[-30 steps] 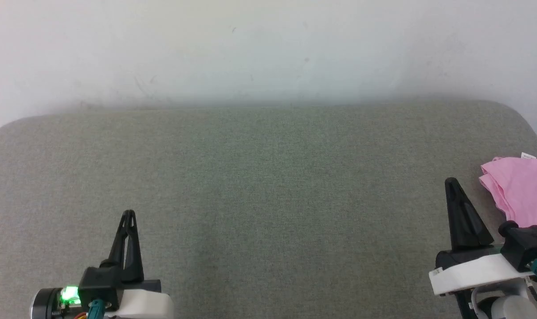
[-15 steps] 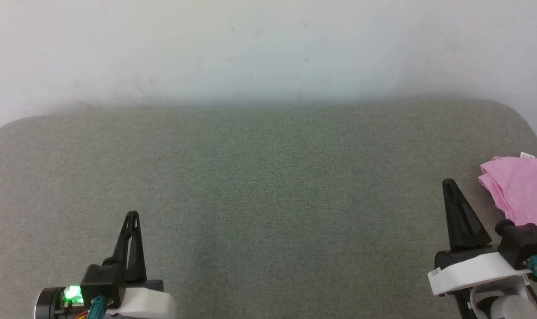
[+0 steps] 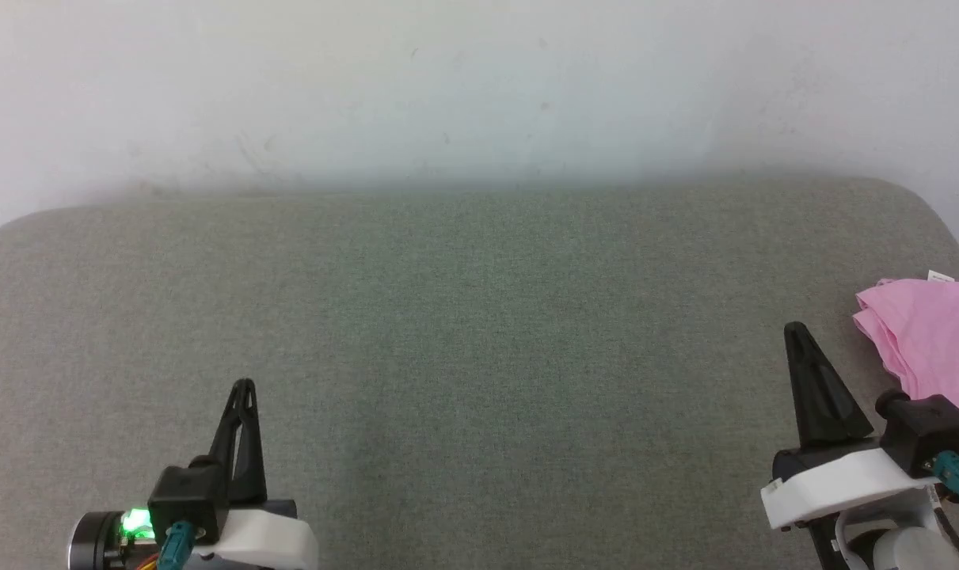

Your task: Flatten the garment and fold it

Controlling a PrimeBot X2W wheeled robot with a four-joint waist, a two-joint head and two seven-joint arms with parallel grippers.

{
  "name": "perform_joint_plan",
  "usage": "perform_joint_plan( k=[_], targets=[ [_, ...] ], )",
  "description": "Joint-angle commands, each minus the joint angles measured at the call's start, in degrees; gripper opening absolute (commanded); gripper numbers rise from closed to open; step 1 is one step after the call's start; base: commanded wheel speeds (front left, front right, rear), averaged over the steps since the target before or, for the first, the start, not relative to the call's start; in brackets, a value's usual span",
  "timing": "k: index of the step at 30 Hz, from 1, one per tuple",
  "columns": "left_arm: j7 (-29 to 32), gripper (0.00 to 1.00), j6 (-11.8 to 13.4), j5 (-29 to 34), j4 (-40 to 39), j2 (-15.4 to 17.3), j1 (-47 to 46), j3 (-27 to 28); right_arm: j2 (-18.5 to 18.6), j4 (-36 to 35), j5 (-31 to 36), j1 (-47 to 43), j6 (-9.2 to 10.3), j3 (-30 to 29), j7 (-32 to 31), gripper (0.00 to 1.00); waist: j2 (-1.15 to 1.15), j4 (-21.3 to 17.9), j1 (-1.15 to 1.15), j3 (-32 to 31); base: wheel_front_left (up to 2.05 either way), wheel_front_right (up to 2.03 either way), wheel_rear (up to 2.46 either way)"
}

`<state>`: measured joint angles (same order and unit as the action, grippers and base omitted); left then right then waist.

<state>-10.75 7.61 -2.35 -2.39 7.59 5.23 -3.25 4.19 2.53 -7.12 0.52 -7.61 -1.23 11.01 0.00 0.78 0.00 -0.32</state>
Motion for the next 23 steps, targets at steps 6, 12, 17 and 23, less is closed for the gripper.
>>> perform_joint_plan(
  k=[6, 12, 17, 23],
  targets=[
    [0.9, 0.00, -0.8, 0.7, 0.4, -0.5, -1.5, 0.6, -0.3, -0.6, 0.9, -0.2, 0.04, 0.3, -1.2, 0.00, 0.00, -0.1, 0.00, 0.0, 0.00, 0.00, 0.00],
    [1.5, 0.00, -1.2, 0.8, 0.5, -0.8, -1.7, 0.7, -0.3, -0.7, 1.3, -0.2, 0.04, 0.4, -1.8, 0.00, 0.00, -0.1, 0.00, 0.0, 0.00, 0.00, 0.00],
    [2.1, 0.00, -1.6, 0.9, 0.7, -1.0, -1.9, 0.9, -0.4, -0.8, 1.6, -0.2, 0.05, 0.4, -2.4, 0.00, 0.00, -0.1, 0.00, 0.1, 0.00, 0.00, 0.00],
    [2.8, 0.00, -2.1, 1.0, 0.8, -1.3, -2.2, 1.1, -0.5, -1.0, 2.1, -0.2, 0.05, 0.5, -3.1, 0.00, 0.00, -0.2, 0.00, 0.1, 0.00, 0.00, 0.00]
  ],
)
